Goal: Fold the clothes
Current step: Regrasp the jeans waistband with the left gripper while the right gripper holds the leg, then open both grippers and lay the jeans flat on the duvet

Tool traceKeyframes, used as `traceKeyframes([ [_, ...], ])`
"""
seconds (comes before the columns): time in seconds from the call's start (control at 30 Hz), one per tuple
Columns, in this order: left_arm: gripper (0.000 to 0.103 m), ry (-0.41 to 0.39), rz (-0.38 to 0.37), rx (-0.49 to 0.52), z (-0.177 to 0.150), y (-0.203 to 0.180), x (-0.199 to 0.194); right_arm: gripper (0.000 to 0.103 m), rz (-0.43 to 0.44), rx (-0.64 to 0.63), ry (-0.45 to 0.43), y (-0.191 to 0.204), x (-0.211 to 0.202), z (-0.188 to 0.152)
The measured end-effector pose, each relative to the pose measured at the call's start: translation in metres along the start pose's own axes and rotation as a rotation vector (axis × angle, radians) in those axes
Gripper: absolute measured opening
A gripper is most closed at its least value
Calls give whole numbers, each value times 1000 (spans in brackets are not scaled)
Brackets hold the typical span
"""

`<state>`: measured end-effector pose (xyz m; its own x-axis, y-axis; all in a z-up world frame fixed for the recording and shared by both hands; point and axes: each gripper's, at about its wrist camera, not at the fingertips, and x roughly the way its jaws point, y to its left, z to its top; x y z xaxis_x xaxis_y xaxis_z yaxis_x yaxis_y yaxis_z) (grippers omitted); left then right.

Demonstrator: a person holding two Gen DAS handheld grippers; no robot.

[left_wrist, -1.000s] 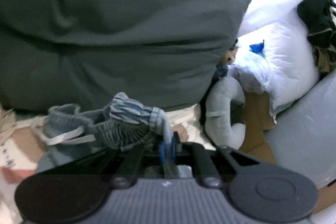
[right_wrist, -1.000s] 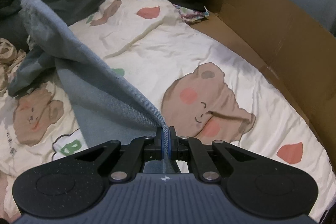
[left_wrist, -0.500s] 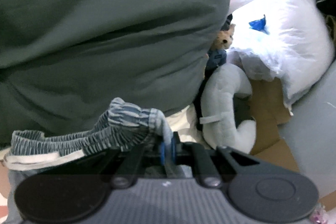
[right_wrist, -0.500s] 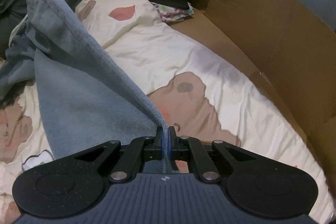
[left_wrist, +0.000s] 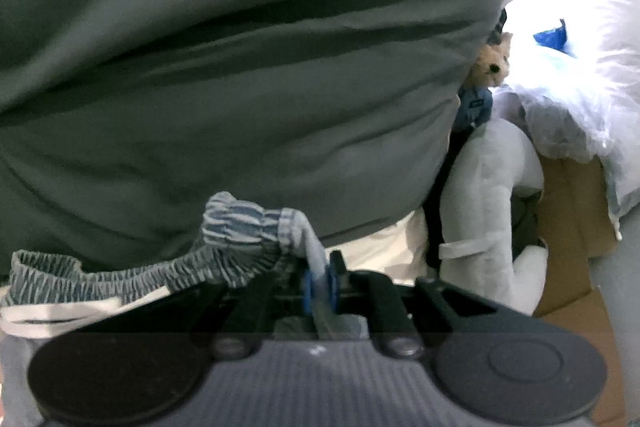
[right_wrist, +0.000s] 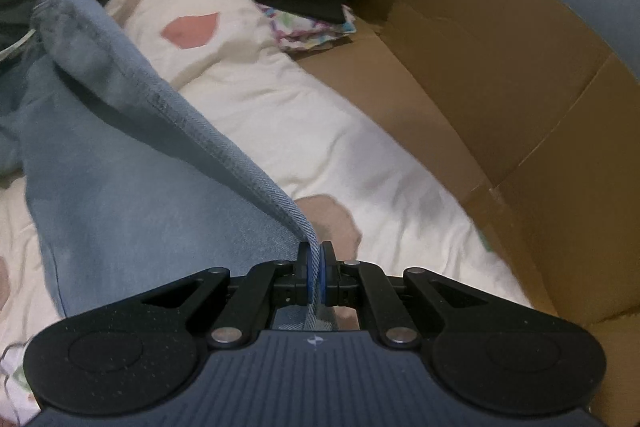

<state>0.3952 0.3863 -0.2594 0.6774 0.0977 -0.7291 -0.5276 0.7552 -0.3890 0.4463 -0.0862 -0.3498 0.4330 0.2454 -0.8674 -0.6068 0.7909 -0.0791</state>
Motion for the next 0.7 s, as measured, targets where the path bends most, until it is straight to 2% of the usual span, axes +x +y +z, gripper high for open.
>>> traceKeyframes([
  [0.23,10,-28,6,-25,9,-3,10,1,-69,-7,-19,-6,10,34],
  [0.33,13,-9,27,-25,10,-5,16,2,-77,1,2,-9,17,49],
  [0.37,19,2,28,-16,9,-6,17,2,-69,4,15,-10,20,51],
  [0.43,38,4,25,17,9,-9,17,3,-57,14,29,-13,24,52],
  [0.47,62,-9,26,37,8,-11,15,7,-57,22,26,-14,23,51],
  [0.5,74,-18,27,53,8,-11,13,9,-56,31,23,-16,22,50],
  [0.53,74,-26,28,69,8,-11,10,20,-56,39,20,-17,22,50],
  [0.63,72,-9,24,93,7,-4,5,37,-55,63,10,-22,20,47],
  [0.7,72,6,24,112,-2,7,-4,38,-48,82,-2,-24,13,46],
])
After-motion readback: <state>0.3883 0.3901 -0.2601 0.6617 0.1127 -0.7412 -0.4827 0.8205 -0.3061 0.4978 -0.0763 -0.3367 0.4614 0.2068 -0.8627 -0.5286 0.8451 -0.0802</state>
